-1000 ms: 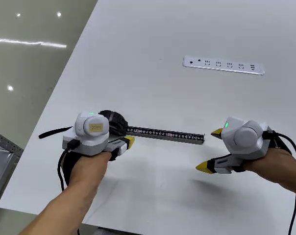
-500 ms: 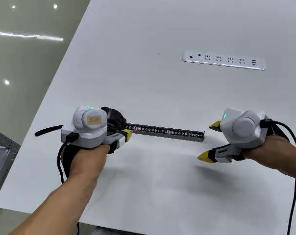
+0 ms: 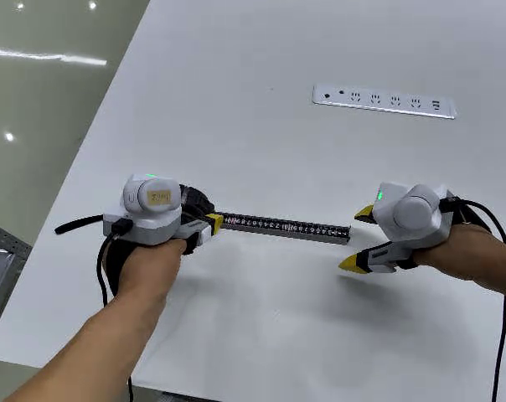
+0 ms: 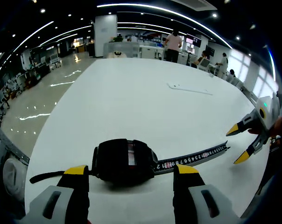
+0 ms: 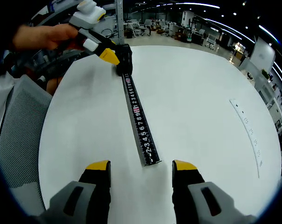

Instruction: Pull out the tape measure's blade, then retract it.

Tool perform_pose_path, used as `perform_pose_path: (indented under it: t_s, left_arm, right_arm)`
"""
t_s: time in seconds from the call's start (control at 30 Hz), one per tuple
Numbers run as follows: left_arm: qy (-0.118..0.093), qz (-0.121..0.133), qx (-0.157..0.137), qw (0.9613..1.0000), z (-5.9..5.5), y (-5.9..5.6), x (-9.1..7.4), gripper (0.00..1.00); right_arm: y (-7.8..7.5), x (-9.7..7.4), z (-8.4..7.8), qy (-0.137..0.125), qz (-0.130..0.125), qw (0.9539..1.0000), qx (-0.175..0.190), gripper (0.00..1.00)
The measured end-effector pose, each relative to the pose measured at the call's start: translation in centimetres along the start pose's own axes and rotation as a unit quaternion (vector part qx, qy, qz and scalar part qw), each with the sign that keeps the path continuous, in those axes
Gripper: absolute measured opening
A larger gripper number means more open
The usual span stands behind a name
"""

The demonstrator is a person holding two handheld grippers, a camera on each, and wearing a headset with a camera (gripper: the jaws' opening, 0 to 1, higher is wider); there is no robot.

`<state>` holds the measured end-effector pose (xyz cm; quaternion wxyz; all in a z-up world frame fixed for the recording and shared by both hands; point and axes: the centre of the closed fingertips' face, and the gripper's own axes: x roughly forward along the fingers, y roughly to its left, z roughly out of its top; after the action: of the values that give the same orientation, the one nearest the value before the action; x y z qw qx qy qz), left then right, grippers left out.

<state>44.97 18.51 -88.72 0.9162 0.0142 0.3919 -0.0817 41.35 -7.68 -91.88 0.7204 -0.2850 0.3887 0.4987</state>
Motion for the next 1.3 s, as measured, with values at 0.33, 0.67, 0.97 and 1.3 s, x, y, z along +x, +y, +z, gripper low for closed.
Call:
perform_pose_path:
  t_s: [0.33, 0.67, 0.97, 1.3]
  left_arm:
    - [0.004, 0.000, -0.006, 1.0000, 0.2, 0.5, 1.0, 0.69]
    - [0.004, 0.001, -0.013, 0.9999, 0.7, 1.3, 1.9, 0.67]
    - [0.002, -0.005, -0.017, 0.9998, 0.6, 1.1, 2.1, 0.66]
    - [0.002, -0.010, -0.016, 0.9998, 0.7, 0.7, 2.3, 0.62]
  right_arm:
    - [-0.5, 0.8, 0.0, 0.005, 0.012, 0.9998, -0.014, 0.47]
    - [-0.4, 1.6, -0.4, 0.014, 0.032, 0.9989, -0.032, 0.38]
    - [-0.5, 2.0, -0.3, 0.017, 0.040, 0.9980, -0.045, 0.31]
    - [-0.8, 1.7, -0.3, 0.022, 0.043, 0.9977, -0.047, 0.23]
